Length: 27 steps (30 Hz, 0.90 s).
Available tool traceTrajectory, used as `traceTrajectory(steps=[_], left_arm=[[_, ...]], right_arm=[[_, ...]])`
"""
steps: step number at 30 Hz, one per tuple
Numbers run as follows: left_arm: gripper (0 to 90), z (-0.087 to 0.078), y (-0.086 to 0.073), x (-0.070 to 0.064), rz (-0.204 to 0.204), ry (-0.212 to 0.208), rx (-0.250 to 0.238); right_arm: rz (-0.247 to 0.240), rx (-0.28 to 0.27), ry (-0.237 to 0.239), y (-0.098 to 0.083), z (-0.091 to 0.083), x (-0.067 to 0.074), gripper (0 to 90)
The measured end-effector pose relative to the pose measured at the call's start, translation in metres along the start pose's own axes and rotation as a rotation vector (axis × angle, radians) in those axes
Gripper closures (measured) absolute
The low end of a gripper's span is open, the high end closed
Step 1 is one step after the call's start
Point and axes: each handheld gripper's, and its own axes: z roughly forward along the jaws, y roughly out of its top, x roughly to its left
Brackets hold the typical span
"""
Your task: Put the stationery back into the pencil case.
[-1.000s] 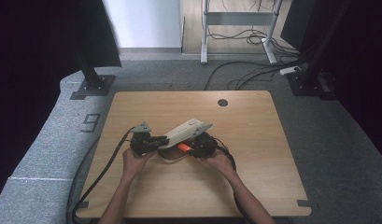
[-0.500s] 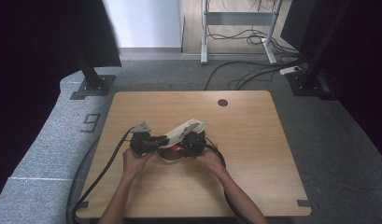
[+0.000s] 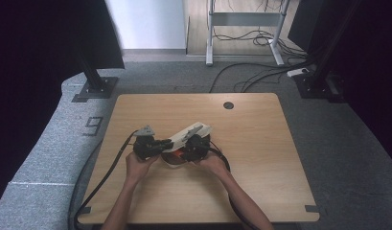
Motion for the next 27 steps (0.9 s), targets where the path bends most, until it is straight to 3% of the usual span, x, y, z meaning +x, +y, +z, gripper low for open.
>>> traceTrajectory(steps=[7,14,21,27], left_arm=[[77.2,0.0,0.0,0.0,-0.001,-0.001,0.003],[77.2,0.0,0.0,0.0,0.0,-0.002,0.003],[77.1,0.0,0.0,0.0,-0.004,-0.003,0.003],[77.1,0.0,0.0,0.0,-0.004,-0.005,0.003]], right_arm=[[0.008,-0.019,-0.015,-0.012,-0.022,0.001,58.7],[0.047,-0.033,-0.018,-0.038,-0.039,0.002,59.0],[0.077,-0.015,-0.029,-0.062,-0.034,0.01,59.1],[0.085,0.0,-0.048,-0.067,-0.027,0.012,63.4]])
